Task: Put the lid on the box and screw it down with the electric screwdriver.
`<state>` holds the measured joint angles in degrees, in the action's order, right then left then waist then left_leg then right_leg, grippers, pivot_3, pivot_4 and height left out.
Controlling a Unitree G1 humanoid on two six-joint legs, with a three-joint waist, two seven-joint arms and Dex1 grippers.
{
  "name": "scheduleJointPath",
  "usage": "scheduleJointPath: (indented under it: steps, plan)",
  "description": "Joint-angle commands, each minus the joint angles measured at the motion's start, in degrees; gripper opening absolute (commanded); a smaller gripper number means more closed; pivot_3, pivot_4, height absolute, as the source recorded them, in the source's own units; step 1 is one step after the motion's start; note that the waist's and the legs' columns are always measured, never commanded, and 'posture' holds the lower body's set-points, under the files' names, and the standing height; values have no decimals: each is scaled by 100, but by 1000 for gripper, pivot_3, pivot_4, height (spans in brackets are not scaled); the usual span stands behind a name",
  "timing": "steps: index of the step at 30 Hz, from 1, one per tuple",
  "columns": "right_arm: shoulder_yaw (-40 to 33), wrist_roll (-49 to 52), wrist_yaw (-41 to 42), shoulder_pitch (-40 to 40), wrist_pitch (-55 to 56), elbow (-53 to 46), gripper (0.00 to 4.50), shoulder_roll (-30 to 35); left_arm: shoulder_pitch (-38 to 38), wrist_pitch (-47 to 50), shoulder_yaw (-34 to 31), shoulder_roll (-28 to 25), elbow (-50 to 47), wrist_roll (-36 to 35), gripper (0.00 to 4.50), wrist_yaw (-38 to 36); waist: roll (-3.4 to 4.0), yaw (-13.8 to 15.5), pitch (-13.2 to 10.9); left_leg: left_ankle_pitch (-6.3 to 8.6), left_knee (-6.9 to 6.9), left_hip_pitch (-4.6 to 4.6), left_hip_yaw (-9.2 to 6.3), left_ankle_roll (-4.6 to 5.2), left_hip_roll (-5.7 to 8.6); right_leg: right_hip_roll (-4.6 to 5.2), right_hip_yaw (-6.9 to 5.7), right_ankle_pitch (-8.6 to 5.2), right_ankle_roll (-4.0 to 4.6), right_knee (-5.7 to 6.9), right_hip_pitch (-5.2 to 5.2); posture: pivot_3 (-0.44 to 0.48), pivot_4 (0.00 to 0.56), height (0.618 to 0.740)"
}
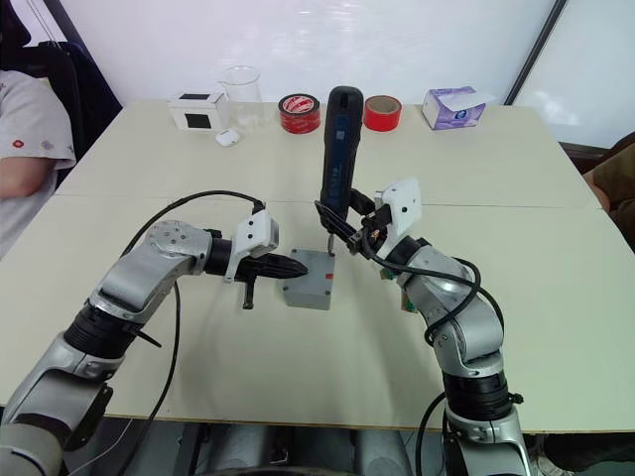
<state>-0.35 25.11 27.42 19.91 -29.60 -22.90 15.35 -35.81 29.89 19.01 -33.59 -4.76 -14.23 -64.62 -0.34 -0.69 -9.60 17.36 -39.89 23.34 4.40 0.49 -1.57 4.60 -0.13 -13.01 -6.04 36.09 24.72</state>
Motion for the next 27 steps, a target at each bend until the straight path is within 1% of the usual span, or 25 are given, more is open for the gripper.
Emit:
scheduleJointPath:
  steps: [1, 9, 19, 27]
  plan:
    - [-24, 29, -50, -23, 34, -54, 1817, 14, -12, -8, 39, 13, 22, 65, 0, -28, 0, 2, 0, 0, 0, 0, 0, 0, 0, 0, 0, 0, 0, 0, 0, 0, 150, 740]
    - [-200, 441, -237, -78, -148, -248, 1817, -153, -38, -82, 46, 24, 105, 90, 0, -59, 0, 3, 0, 0, 0, 0, 0, 0, 0, 0, 0, 0, 0, 0, -1, 0, 150, 740]
    - [-313, 763, -346, -21, -239, -299, 1817, -159, -61, -115, 51, 67, 113, 100, 0, -60, 0, -1, 0, 0, 0, 0, -1, 0, -1, 0, 0, 0, 0, 0, -1, 0, 150, 740]
    - [-307, 697, -358, -1, -186, -275, 1817, -30, -55, -149, 60, 82, 149, 115, 0, -73, 0, 1, 0, 0, 0, 0, -1, 0, -1, 0, 0, 0, 0, 0, -1, 0, 150, 740]
